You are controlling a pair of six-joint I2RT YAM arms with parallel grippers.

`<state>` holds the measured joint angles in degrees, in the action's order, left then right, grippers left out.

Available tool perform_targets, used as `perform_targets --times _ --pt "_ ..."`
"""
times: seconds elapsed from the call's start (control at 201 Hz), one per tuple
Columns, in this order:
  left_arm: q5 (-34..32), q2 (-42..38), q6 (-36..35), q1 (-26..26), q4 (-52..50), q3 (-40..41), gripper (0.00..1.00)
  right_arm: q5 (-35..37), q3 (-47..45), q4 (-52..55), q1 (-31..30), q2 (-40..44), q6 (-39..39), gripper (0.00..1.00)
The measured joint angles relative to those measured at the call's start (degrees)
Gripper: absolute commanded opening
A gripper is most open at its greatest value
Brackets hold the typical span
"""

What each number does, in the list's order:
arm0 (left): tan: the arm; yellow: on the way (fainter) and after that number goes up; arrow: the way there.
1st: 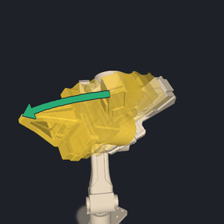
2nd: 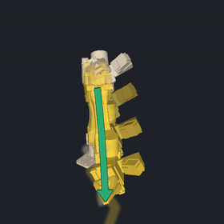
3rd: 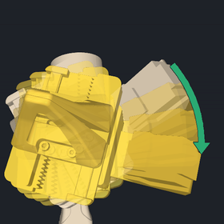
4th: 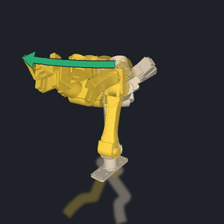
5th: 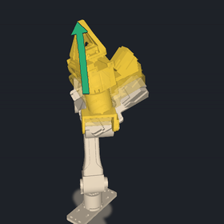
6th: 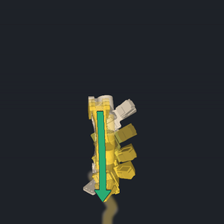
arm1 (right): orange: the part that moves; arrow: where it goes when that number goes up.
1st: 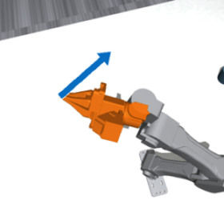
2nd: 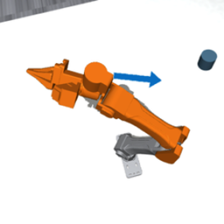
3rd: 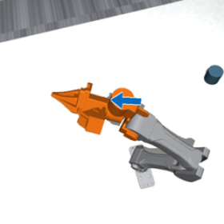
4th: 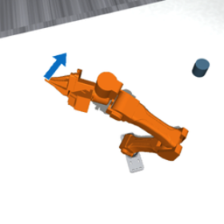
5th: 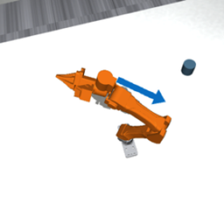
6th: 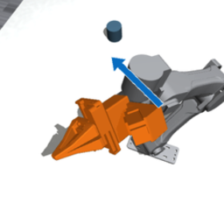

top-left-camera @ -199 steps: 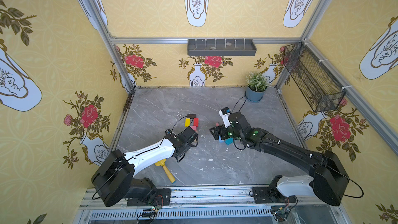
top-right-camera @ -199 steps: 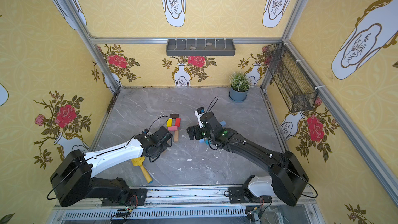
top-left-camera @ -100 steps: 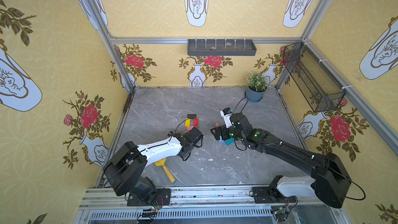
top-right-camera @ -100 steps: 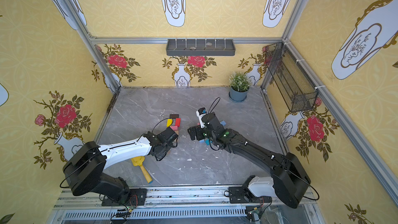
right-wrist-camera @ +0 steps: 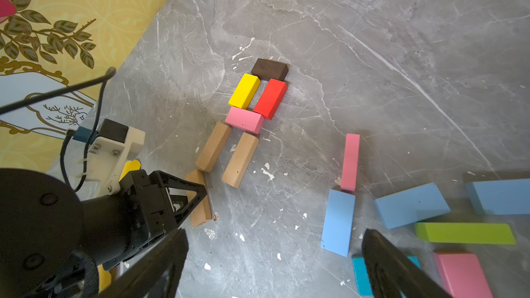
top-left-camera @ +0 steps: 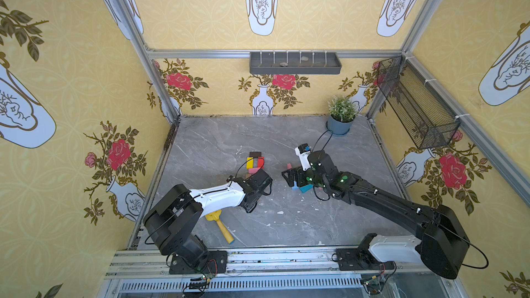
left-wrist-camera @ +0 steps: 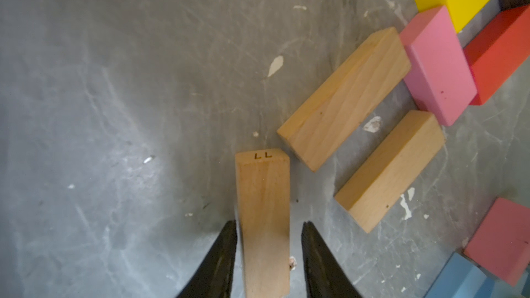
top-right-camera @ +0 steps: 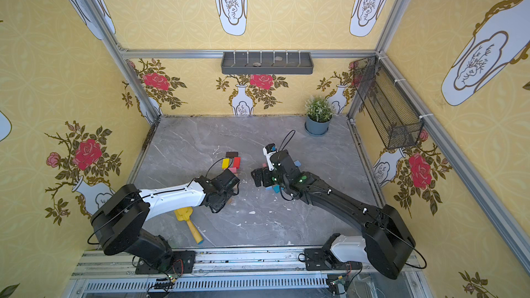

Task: Assemble the number 8 with building blocks
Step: Place the building block at the center of the board, then assemble the building block at the center of the board.

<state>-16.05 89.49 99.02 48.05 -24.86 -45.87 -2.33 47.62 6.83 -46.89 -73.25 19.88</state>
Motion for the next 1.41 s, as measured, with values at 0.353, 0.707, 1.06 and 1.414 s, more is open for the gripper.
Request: perform_targets --times 0.353,0.707,1.06,1.414 --pt "-5.73 -13.55 -3.78 0.0 -1.88 1.16 0.98 -0.7 -0.09 0.7 -0.33 0.48 0.37 0.98" --pt "-8.07 -32.5 -26.86 -10.64 -3.26 4.66 1.0 -3.74 1.46 0.35 -7.1 -7.34 5.92 0.98" --pt "3.23 -43.52 -42.64 -20.59 -0.68 10.84 1.0 -14.6 3.48 -8.66 -13.84 -19.87 15.76 0.97" --pt "5.55 -42.84 -45.44 -21.79 -0.72 10.38 1.0 -16.41 18.4 -6.36 -20.04 -34.05 15.26 0.98"
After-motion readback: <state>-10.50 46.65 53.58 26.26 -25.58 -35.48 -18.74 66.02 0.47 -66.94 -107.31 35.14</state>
